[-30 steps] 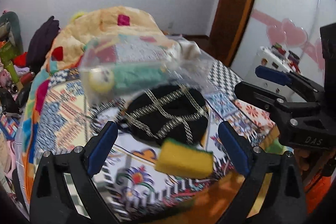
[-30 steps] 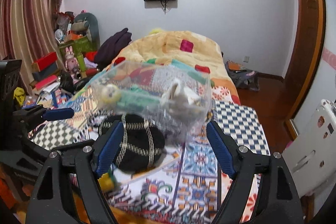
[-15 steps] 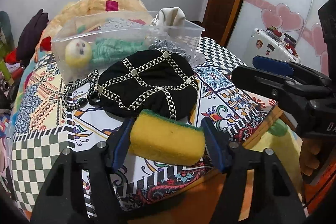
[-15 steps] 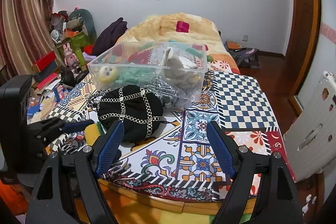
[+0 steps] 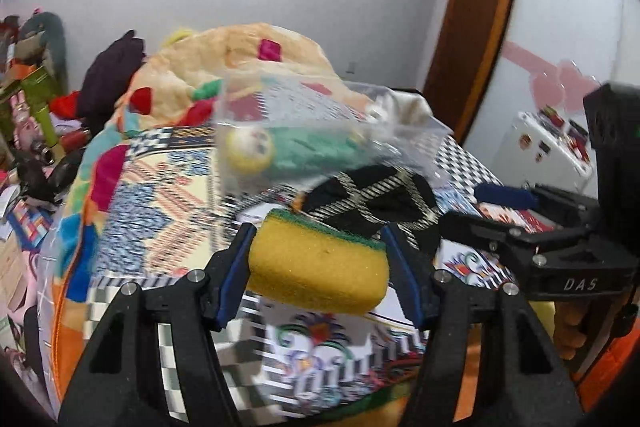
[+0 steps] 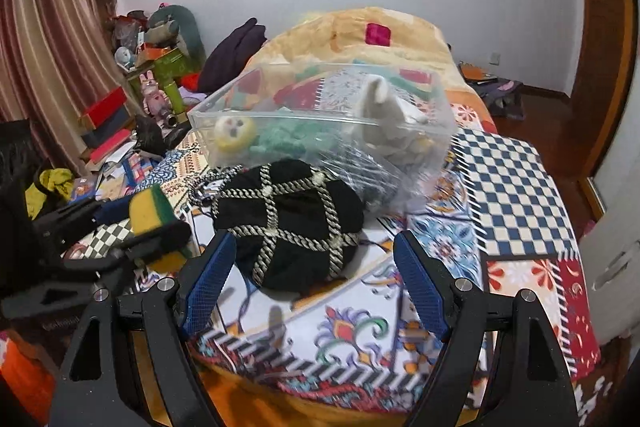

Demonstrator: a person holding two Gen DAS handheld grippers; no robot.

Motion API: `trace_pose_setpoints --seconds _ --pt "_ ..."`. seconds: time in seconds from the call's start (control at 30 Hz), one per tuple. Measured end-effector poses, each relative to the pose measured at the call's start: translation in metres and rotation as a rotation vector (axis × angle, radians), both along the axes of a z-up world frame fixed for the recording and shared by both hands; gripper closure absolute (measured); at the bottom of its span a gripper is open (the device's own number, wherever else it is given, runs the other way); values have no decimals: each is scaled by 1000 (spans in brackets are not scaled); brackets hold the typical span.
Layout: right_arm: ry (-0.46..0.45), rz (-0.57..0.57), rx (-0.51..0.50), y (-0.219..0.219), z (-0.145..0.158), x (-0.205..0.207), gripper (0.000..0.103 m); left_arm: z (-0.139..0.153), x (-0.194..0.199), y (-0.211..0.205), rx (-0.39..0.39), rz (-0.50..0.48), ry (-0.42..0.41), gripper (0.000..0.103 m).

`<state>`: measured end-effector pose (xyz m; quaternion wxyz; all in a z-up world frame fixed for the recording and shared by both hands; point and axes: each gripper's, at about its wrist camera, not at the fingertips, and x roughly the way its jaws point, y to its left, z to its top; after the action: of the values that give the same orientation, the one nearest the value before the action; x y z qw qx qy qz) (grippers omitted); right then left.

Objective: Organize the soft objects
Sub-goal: 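Grasp the yellow-green sponge with the left tool while the right tool grasps the black knit hat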

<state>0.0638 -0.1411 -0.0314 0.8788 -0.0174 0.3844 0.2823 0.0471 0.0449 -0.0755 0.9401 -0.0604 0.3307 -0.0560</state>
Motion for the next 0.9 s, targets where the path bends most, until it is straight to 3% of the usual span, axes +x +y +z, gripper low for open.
trace_pose_setpoints --seconds 0.33,0.37,0.43,0.5,0.53,0.63,0.9 --pt "91 80 -63 40 -32 20 26 3 1 26 -43 63 -15 40" --pt "88 96 -72 42 -34 19 30 2 1 27 -43 63 -14 40" --pt "65 120 -105 46 -36 13 58 1 2 27 -44 62 -12 40" --pt "67 131 -110 45 -37 10 66 1 2 26 -43 60 -11 40" --pt "56 125 -110 43 -37 8 76 1 1 26 -41 59 -14 40" --pt "57 121 -97 35 -35 8 84 3 0 25 -33 62 -26 40" --pt "-23 114 -59 18 -10 -10 87 11 1 26 -38 60 -42 40"
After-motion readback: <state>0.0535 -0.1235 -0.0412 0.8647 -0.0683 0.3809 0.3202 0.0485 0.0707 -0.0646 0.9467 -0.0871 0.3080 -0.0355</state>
